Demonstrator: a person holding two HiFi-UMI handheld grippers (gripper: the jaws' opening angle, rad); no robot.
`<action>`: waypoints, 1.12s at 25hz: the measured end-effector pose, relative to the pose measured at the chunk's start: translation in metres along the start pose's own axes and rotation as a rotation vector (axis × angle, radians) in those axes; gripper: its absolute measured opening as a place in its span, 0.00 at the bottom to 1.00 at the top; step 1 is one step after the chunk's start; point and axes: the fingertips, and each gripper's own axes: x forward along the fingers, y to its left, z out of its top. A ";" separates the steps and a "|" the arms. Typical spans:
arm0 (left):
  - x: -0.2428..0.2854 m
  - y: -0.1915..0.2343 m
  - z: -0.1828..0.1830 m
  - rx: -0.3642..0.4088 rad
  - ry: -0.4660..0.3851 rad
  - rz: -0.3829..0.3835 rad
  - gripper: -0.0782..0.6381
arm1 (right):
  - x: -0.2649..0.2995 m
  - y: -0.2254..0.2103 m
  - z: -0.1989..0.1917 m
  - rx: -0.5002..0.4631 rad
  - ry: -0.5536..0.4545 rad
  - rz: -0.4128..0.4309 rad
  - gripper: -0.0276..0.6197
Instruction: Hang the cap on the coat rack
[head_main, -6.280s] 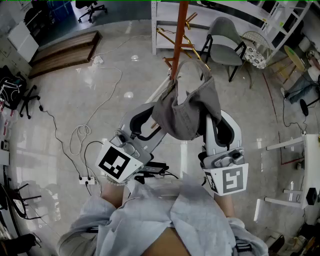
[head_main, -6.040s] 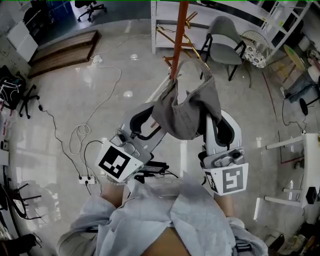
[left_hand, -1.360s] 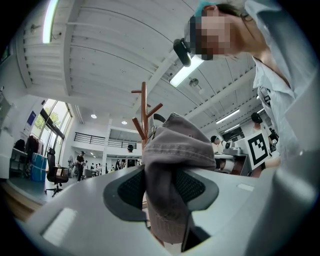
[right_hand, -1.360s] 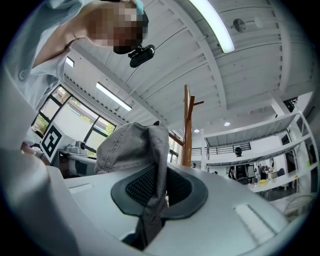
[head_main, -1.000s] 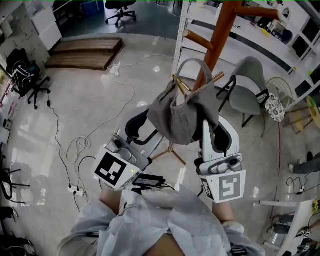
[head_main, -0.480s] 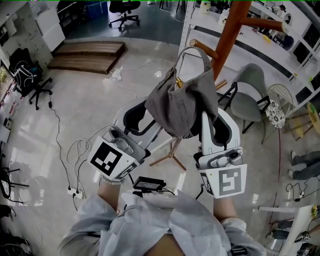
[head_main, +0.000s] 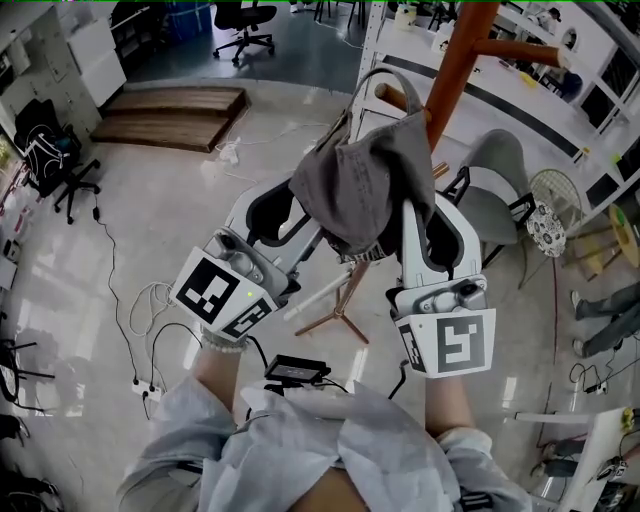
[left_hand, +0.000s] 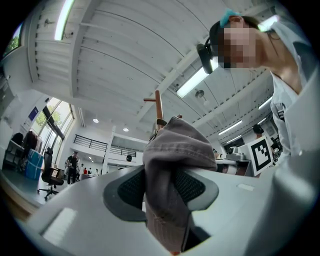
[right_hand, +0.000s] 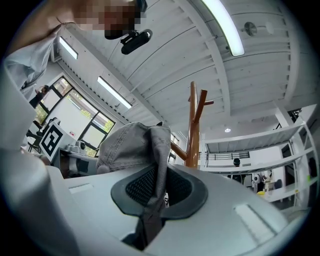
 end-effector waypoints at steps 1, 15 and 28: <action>0.002 0.001 -0.001 -0.006 0.001 -0.001 0.35 | 0.001 -0.001 -0.001 0.003 0.006 -0.003 0.10; 0.023 0.005 -0.027 -0.108 0.028 -0.044 0.35 | -0.001 -0.018 -0.022 -0.002 0.075 -0.063 0.10; 0.040 -0.008 -0.043 -0.136 0.036 -0.090 0.35 | -0.018 -0.031 -0.035 -0.036 0.117 -0.111 0.10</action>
